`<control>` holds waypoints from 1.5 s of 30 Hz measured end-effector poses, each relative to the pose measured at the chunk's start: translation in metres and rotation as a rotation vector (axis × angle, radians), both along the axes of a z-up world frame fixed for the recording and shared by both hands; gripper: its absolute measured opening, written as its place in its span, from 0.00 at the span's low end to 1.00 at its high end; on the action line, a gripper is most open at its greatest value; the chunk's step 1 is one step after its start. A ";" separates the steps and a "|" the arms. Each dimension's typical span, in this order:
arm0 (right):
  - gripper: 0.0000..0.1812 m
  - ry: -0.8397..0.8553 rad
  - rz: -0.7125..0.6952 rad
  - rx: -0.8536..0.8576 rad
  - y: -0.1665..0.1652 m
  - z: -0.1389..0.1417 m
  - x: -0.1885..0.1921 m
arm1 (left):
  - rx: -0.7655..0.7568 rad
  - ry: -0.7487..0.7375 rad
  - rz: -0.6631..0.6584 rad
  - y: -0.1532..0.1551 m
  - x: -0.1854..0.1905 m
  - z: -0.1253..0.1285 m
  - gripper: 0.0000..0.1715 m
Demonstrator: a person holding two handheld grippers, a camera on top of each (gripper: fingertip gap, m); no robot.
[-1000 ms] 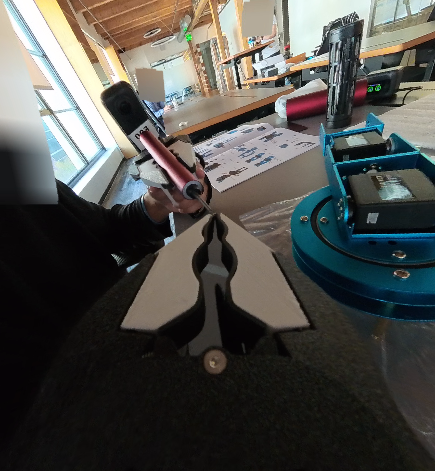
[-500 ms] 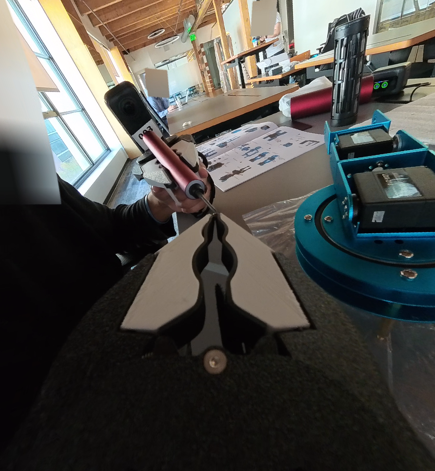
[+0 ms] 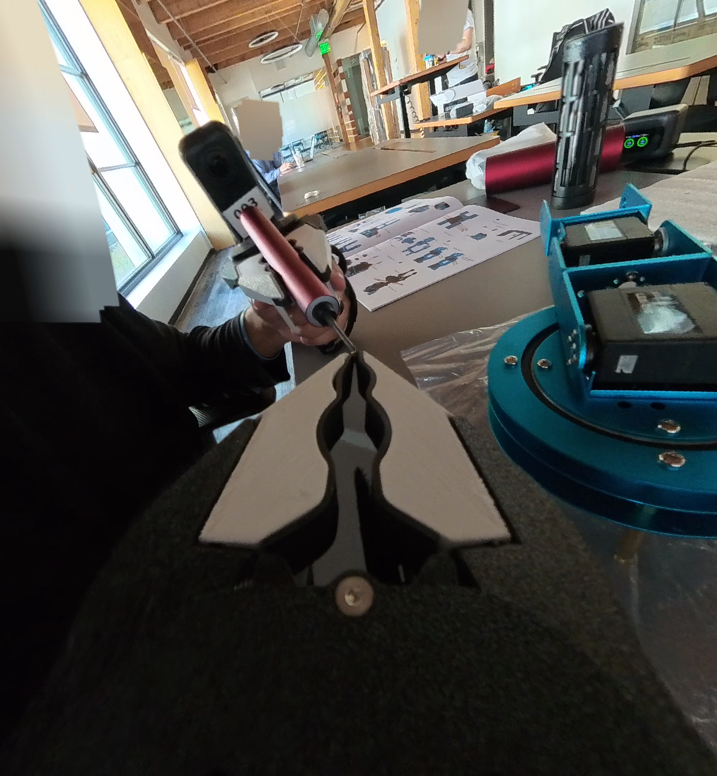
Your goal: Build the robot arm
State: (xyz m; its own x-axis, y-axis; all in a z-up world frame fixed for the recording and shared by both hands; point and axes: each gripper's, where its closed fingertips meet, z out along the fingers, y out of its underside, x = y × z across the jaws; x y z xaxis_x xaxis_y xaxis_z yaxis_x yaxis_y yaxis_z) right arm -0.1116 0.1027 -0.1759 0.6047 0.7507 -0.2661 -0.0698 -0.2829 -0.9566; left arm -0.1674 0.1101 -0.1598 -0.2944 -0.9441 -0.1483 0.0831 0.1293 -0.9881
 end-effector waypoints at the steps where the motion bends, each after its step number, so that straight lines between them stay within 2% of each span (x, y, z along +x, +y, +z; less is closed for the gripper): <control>1: 0.01 -0.021 0.012 0.010 -0.001 0.000 -0.001 | -0.006 0.001 -0.008 0.000 -0.001 0.000 0.12; 8: 0.01 -0.217 0.110 0.090 -0.005 0.005 -0.007 | -0.105 0.013 -0.074 0.001 -0.006 0.005 0.12; 16: 0.01 -0.416 0.151 0.111 0.003 0.005 -0.007 | -0.131 0.021 -0.062 0.008 -0.006 0.005 0.12; 26: 0.01 -0.459 0.158 0.111 0.007 0.006 -0.008 | -0.138 0.016 -0.053 0.011 -0.007 0.007 0.12; 38: 0.12 -0.437 0.151 0.081 0.008 0.006 -0.002 | -0.119 0.005 -0.036 0.012 -0.007 0.008 0.12; 40: 0.16 -0.419 0.117 0.072 0.009 0.010 0.009 | -0.114 -0.007 -0.009 0.015 -0.006 0.009 0.12; 42: 0.18 -0.400 0.027 0.075 0.017 0.019 0.029 | -0.125 -0.020 0.052 0.022 -0.003 0.011 0.12; 45: 0.24 -0.377 -0.219 0.064 0.042 0.025 0.073 | -0.154 -0.012 0.204 0.036 0.007 0.011 0.12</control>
State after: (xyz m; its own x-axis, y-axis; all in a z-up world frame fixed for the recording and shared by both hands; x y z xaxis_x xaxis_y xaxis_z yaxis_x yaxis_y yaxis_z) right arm -0.0383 0.1445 -0.1506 0.7974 0.6016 0.0467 0.2361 -0.2397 -0.9417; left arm -0.1606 0.1462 -0.1492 -0.0949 -0.9955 -0.0007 0.0828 -0.0071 -0.9965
